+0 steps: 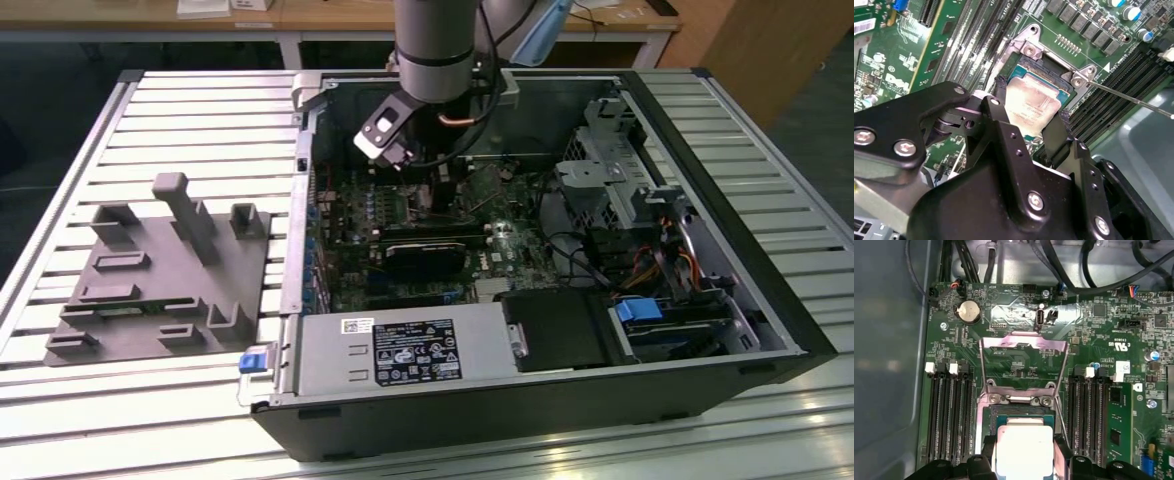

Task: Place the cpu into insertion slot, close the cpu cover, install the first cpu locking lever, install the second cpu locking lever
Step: 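Place the cpu into insertion slot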

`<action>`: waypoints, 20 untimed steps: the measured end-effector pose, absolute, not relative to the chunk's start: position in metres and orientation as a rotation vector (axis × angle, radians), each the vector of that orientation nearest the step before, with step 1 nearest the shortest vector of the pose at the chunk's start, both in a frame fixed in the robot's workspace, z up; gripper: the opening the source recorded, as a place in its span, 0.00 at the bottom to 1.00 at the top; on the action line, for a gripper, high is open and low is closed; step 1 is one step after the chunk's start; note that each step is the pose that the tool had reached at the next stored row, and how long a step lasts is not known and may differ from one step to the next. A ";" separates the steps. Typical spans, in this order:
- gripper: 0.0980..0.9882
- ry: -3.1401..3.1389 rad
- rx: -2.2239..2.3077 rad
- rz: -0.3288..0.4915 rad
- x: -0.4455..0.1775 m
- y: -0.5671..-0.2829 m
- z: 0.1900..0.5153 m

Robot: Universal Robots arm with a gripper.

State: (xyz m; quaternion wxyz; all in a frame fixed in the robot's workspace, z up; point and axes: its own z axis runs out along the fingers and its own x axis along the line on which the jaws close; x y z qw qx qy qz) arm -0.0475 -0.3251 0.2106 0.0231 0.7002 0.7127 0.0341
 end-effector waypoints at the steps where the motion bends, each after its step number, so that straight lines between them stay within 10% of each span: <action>1: 0.49 2.201 2.174 0.105 -0.048 -0.325 0.210; 20: 0.49 2.197 2.177 0.105 -0.048 -0.322 0.197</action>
